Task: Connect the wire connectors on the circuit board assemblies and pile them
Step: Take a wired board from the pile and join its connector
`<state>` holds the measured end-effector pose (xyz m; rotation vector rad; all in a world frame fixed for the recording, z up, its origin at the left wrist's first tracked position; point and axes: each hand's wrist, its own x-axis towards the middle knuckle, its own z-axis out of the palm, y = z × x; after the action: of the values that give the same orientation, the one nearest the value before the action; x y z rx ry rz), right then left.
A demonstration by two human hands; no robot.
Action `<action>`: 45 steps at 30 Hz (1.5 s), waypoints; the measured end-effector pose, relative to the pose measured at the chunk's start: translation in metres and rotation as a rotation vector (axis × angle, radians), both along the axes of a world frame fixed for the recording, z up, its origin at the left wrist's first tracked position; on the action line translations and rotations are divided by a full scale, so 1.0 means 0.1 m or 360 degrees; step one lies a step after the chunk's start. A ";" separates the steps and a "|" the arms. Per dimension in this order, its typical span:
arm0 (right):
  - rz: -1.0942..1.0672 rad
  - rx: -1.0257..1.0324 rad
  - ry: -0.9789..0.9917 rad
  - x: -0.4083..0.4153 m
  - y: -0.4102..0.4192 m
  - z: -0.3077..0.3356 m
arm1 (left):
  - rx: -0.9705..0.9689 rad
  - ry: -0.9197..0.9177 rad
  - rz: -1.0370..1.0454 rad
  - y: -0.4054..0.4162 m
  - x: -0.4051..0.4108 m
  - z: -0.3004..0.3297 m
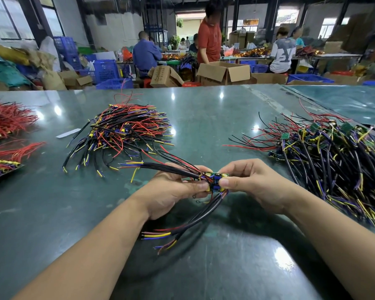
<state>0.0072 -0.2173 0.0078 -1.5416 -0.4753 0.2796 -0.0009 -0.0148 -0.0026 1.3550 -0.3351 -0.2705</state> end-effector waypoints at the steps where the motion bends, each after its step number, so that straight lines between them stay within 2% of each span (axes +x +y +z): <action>1: -0.0011 -0.0009 -0.0013 0.00 0.00 0.01 | -0.0020 0.0006 -0.0003 0.00 0.00 0.00; 9: 0.0059 0.0044 0.0030 -0.03 -0.02 0.03 | -0.0059 0.0001 -0.0126 0.03 0.03 0.00; 22: 0.0052 0.0243 0.0341 -0.02 0.01 0.01 | -0.0146 0.0015 -0.0132 0.04 0.03 0.05; 31: -0.0216 0.0220 0.0250 0.01 0.10 0.00 | -0.0104 0.0033 0.0187 -0.05 0.06 0.05; 34: -0.0108 0.0309 0.0347 0.01 0.07 0.01 | -0.0180 0.0070 0.0088 -0.01 0.06 0.07; 38: 0.0278 0.0455 0.0468 -0.08 0.02 0.05 | -0.0148 0.0124 -0.0268 0.06 -0.01 0.11; 40: 0.0268 0.0544 0.0494 -0.10 -0.04 0.09 | -0.0223 0.0151 -0.0290 0.10 -0.02 0.16; 43: 0.0022 0.0766 0.0574 -0.05 -0.12 0.14 | -0.0386 0.0206 0.0076 0.13 0.06 0.19; 44: -0.0069 0.0790 0.0598 -0.03 -0.13 0.15 | -0.0366 0.0193 0.0276 0.14 0.11 0.18; 45: -0.0149 0.0796 0.0612 0.00 -0.13 0.15 | -0.0210 0.0115 0.0504 0.14 0.16 0.15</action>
<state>0.0070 -0.2299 0.0230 -0.9877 -0.1494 0.3453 0.0147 -0.0004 0.0120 1.2436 -0.0733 -0.0326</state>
